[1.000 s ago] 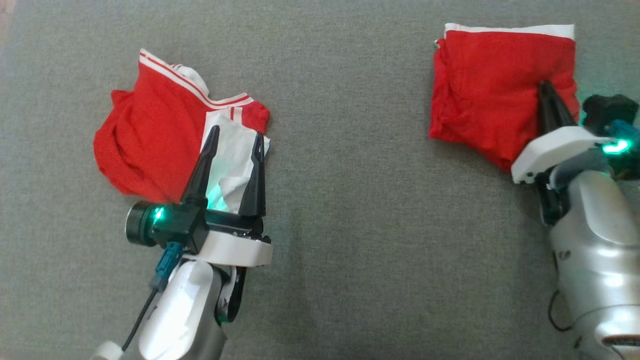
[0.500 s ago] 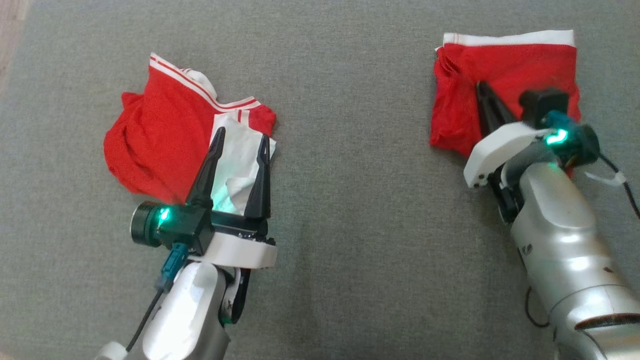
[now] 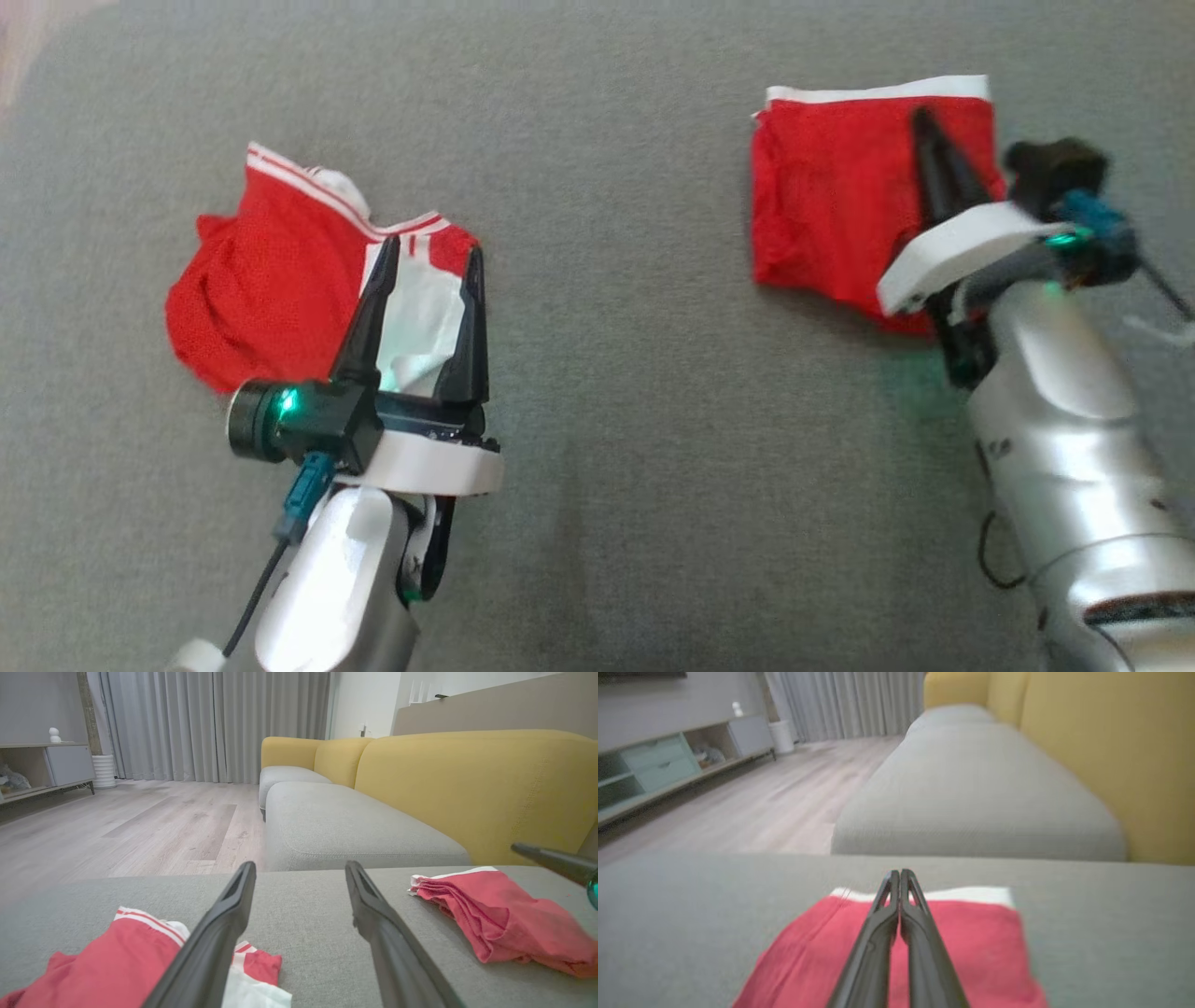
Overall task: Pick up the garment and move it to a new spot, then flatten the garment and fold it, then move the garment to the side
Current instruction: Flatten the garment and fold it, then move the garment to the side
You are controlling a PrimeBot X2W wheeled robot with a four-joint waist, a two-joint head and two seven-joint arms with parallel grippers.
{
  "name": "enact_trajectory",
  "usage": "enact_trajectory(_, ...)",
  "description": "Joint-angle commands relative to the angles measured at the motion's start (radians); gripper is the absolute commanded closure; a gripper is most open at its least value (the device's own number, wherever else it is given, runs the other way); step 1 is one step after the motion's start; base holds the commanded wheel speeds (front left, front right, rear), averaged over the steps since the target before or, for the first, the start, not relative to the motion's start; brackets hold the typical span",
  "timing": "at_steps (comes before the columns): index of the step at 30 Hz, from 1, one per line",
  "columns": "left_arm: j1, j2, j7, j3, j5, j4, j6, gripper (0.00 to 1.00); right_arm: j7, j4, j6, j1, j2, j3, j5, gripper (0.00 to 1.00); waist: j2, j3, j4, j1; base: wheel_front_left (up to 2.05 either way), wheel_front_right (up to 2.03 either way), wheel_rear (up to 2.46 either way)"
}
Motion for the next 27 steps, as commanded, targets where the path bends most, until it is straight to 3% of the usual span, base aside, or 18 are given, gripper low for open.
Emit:
enact_trajectory(1, -0.004, 0.005, -0.005, 0.037, 0.004, -0.036, 0.003, 0.0, -0.013, -0.07, -0.001, 0.032, -0.001, -0.009, 0.005, 1.0, 0.0, -0.025, -0.025, 0.0, 0.0, 0.0, 0.0)
enact_trajectory(8, 0.033, 0.005, -0.005, 0.058, 0.0, -0.04, 0.009, 0.0, -0.013, -0.359, -0.001, 0.248, 0.01, -0.106, -0.001, 1.0, 0.0, -0.081, -0.079, 0.0, 0.0, 0.0, 0.0)
enact_trajectory(9, 0.039, 0.005, -0.005, 0.061, 0.0, -0.04, 0.009, 0.0, -0.013, -0.4, -0.001, 0.283, 0.014, -0.116, -0.004, 0.61, 0.0, -0.087, -0.086, 0.0, 0.0, 0.0, 0.0)
enact_trajectory(10, 0.045, 0.005, -0.005, 0.064, -0.001, -0.041, 0.009, 0.0, -0.013, -0.438, -0.001, 0.318, 0.018, -0.124, -0.004, 0.01, 0.0, -0.094, -0.092, 0.0, 0.0, 0.0, 0.0)
enact_trajectory(15, 0.075, 0.005, -0.005, 0.07, -0.012, -0.04, 0.006, 0.0, -0.013, -0.575, -0.001, 0.475, 0.028, -0.131, -0.002, 0.0, 0.0, -0.114, -0.11, 0.0, 0.0, 0.0, 0.0)
enact_trajectory(27, 0.088, 0.005, -0.005, 0.075, -0.007, -0.033, -0.002, 0.0, -0.013, -0.609, -0.001, 0.536, 0.029, -0.114, 0.046, 0.0, 0.0, -0.103, -0.118, 0.0, 0.0, 0.0, 0.0)
